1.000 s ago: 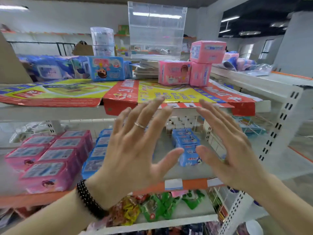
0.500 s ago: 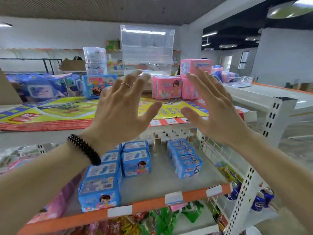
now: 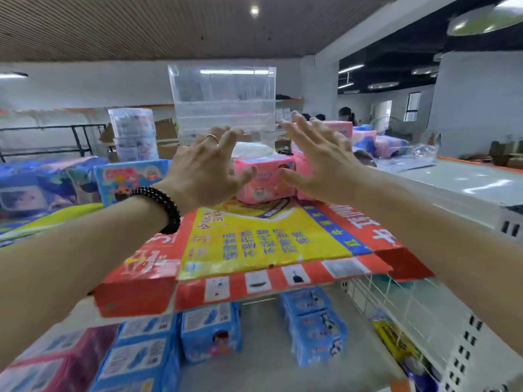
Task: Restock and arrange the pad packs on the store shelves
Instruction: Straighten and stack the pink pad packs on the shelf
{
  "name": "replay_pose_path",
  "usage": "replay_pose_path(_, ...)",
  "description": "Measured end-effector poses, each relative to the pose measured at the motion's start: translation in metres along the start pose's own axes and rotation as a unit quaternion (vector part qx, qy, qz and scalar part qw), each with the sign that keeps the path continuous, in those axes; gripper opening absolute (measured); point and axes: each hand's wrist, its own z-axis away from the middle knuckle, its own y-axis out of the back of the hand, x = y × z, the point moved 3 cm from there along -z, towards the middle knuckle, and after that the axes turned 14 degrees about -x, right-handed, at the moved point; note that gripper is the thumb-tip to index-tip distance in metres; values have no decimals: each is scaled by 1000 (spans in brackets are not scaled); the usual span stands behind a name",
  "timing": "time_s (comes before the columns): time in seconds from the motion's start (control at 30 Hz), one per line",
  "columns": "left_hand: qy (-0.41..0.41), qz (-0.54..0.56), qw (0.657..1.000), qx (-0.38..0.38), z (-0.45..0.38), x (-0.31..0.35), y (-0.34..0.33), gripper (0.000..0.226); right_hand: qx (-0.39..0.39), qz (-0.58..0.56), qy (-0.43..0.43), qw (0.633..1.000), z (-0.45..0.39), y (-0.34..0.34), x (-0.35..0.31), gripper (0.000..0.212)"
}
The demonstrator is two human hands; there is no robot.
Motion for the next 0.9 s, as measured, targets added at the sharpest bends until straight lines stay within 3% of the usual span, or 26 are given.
replay_pose_path(0.3,44,108,991,-68,-74,-34,-41,77,-47,38,-6,998,-49,-32,27,86)
replay_pose_path(0.53,55,240,961,-123,-96,-34,-116,89,-50,52,8,997,-43,-57,21,85)
replay_pose_path(0.73,73,362,927,-66,-104,-37,-119,65,-66,63,13,996,-33,-68,17,85)
replay_pose_path(0.9,72,404,907,-92,-97,-44,-114,61,-71,48,-9,996,-33,-62,17,83)
